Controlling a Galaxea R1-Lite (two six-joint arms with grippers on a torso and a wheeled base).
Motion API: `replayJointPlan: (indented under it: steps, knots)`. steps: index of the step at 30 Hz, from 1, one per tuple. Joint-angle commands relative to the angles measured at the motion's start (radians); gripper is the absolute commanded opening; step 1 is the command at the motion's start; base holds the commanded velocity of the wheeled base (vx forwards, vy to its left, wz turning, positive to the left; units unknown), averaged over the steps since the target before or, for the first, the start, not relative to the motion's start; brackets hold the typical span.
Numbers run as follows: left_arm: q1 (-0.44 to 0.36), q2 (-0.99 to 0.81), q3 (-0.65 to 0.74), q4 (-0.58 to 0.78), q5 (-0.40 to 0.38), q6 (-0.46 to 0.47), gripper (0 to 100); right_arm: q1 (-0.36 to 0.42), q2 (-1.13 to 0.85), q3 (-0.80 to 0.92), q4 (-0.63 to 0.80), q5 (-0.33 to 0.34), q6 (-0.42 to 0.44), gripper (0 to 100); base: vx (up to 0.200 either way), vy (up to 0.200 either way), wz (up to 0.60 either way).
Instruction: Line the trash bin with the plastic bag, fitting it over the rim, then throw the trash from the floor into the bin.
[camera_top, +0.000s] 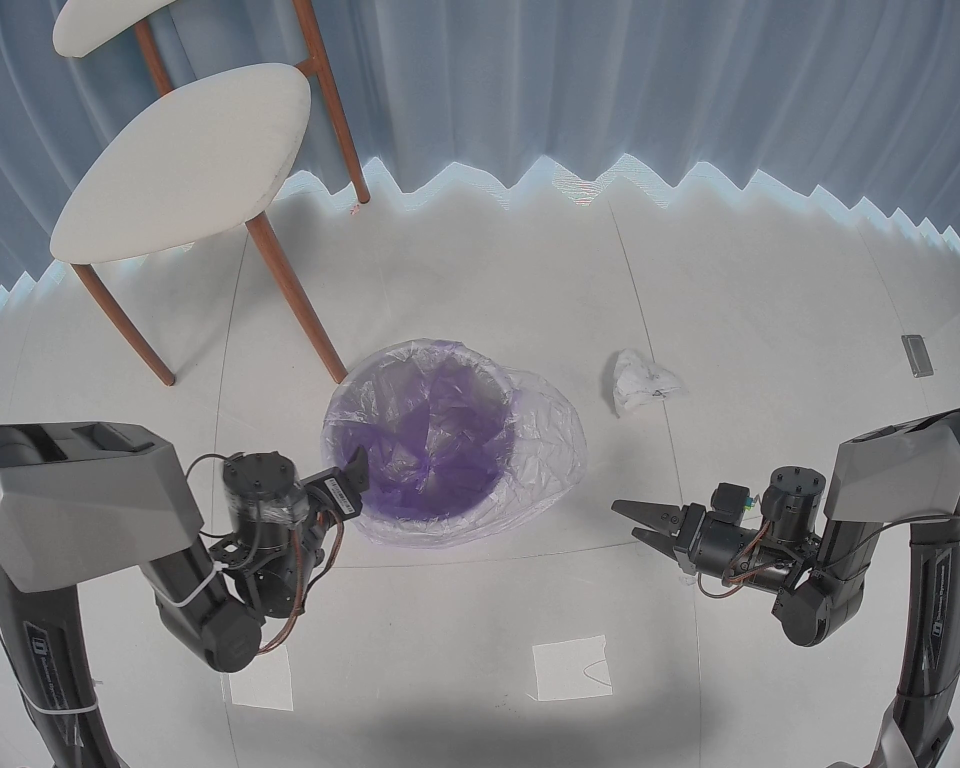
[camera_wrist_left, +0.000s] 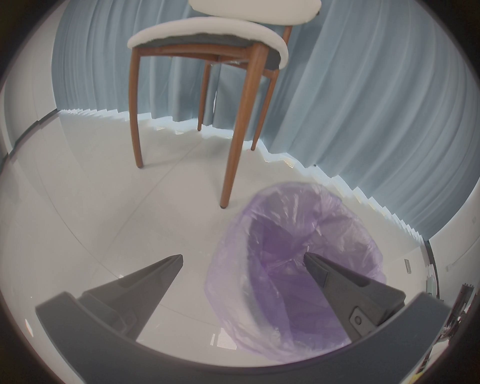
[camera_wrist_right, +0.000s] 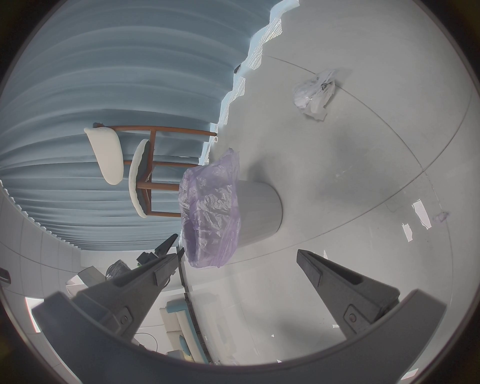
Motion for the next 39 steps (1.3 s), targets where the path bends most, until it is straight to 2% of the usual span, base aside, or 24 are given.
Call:
replayJointPlan:
  steps: [1,5,8,13,16,17,18,20,21,23,24,28,31,35,36,37,39]
  knots:
    - [0.023,-0.158,0.144,-0.131,-0.003,0.015,100,0.004,0.003,0.003,-0.018,0.000,-0.008,100,0.000,0.000,0.00]
    - [0.012,-0.264,0.153,-0.137,-0.035,0.044,100,0.008,0.001,0.020,-0.018,0.000,-0.052,100,0.000,0.000,0.00]
    - [0.009,-0.318,0.094,-0.137,-0.137,0.108,100,0.010,-0.005,0.037,-0.018,0.002,-0.080,100,0.000,0.000,0.00]
    - [-0.034,-0.381,-0.015,-0.136,-0.206,0.171,100,0.027,-0.013,0.060,-0.018,0.002,-0.083,100,0.000,0.000,0.00]
    - [-0.072,-0.396,-0.155,-0.128,-0.293,0.168,100,0.048,-0.014,0.072,-0.018,0.002,-0.102,100,0.000,0.000,0.00]
    - [-0.072,-0.396,-0.155,-0.128,-0.293,0.168,100,0.048,-0.014,0.072,-0.018,0.002,-0.102,100,0.000,0.000,0.00]
    - [-0.068,-0.384,-0.294,-0.077,-0.338,0.168,100,0.062,-0.010,0.081,-0.018,0.002,-0.126,100,0.000,0.000,0.00]
    - [-0.068,-0.370,-0.368,-0.014,-0.339,0.167,100,0.065,-0.011,0.086,-0.018,0.002,-0.135,100,0.000,0.000,0.00]
    - [-0.074,-0.356,-0.408,0.042,-0.322,0.159,100,0.071,-0.013,0.089,-0.018,0.002,-0.137,100,0.000,0.000,0.00]
    - [-0.074,-0.361,-0.394,0.049,-0.293,0.142,100,0.080,-0.016,0.089,-0.018,0.002,-0.137,100,0.000,0.000,0.00]
    - [-0.065,-0.368,-0.348,0.047,-0.269,0.088,100,0.083,-0.011,0.084,-0.018,0.002,-0.135,100,0.000,0.000,0.00]
    - [-0.065,-0.373,-0.301,0.038,-0.275,0.049,100,0.083,-0.007,0.078,-0.018,0.002,-0.129,100,0.000,0.000,0.00]
    - [-0.049,-0.373,-0.317,0.050,-0.276,0.018,100,0.085,-0.016,0.090,-0.018,0.002,-0.129,100,0.000,0.000,0.00]
    - [-0.059,-0.399,-0.347,0.052,-0.275,-0.136,100,0.083,-0.022,0.090,-0.018,0.002,-0.117,100,0.000,0.000,0.00]
    - [-0.059,-0.399,-0.347,0.052,-0.275,-0.136,100,0.083,-0.022,0.090,-0.018,0.002,-0.117,100,0.000,0.000,0.00]
    - [-0.085,-0.460,-0.342,0.059,-0.275,-0.211,100,0.079,-0.033,0.087,-0.018,0.002,-0.088,100,0.000,0.000,0.00]
    - [-0.092,-0.491,-0.344,0.081,-0.276,-0.241,100,0.077,-0.048,0.083,-0.018,0.002,-0.059,100,0.000,0.000,0.00]
